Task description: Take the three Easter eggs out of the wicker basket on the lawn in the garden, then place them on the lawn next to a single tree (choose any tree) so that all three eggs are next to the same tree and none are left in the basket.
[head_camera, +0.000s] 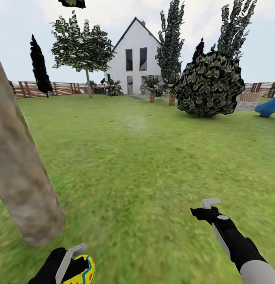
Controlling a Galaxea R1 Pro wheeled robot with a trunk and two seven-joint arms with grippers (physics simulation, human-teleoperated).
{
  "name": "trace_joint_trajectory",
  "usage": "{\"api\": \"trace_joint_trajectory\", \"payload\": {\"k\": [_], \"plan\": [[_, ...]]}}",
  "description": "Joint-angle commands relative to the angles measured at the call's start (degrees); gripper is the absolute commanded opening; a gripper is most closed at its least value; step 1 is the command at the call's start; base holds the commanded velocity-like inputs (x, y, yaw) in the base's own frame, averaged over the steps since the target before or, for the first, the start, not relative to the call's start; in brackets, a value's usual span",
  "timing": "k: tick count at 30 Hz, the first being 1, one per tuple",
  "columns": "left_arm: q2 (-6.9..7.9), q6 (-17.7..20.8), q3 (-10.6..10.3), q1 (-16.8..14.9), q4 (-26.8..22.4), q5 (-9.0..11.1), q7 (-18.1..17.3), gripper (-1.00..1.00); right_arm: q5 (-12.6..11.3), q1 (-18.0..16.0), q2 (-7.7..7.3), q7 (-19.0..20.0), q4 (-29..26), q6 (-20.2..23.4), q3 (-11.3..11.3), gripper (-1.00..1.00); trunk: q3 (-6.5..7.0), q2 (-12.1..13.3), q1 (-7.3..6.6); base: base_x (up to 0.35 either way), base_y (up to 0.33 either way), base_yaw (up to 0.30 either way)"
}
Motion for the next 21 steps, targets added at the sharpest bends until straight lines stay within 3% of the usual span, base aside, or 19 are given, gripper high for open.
{"api": "trace_joint_trajectory", "payload": {"k": [1,15,21], "plan": [[-0.04,0.3,0.1,0.0,-0.1,0.6,0.5,-1.00,0.1,0.0,-0.05,0.1,-0.1,0.3,0.1,1.00,-0.29,0.0,0.01,0.000,0.000,0.000],[0.01,0.3,0.3,0.0,-0.2,0.7,0.4,-1.00,0.1,0.0,0.35,0.0,0.0,0.3,0.1,1.00,-3.39,-0.2,0.37,0.160,0.000,0.000],[0.13,0.2,0.3,0.0,-0.3,0.8,0.2,-1.00,0.1,0.0,0.39,0.1,0.0,0.3,0.1,1.00,-4.72,-0.3,0.53,0.012,0.208,0.000]]}}
